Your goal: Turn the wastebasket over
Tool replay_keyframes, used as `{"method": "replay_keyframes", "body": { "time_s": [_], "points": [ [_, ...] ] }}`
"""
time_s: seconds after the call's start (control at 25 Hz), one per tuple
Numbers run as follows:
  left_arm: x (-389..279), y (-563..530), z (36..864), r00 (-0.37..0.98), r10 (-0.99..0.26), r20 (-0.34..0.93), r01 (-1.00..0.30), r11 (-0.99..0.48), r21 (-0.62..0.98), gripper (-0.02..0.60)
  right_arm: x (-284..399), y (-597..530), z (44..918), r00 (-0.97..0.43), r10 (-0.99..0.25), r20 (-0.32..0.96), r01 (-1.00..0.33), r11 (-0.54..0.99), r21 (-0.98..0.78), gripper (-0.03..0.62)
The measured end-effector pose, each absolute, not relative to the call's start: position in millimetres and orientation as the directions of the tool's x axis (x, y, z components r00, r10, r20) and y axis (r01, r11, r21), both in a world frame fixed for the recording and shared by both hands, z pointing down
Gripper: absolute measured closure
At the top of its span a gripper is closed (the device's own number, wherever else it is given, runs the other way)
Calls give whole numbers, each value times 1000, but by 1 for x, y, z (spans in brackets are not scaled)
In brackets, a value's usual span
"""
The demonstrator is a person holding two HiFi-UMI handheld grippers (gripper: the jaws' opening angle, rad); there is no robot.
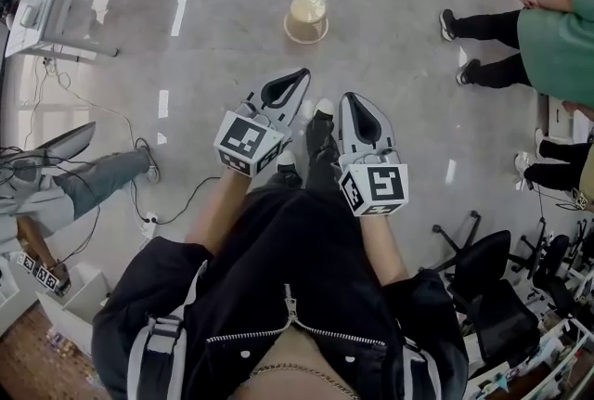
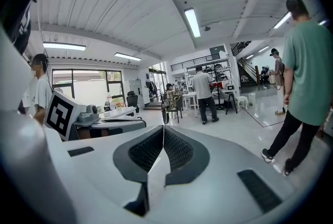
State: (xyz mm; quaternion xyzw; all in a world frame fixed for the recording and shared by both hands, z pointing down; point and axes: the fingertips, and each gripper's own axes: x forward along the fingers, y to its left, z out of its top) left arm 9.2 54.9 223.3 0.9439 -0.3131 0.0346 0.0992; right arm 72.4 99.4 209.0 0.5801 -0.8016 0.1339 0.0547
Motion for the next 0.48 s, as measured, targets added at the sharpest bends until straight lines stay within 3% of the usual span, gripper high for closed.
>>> {"method": "replay_keyframes", "body": {
  "time_s": [0.48],
  "points": [
    [41,-93,213,728,-668,150,-685,-717,132,577,114,-54,202,-427,-875,229,-903,397,-166,583]
  ]
}}
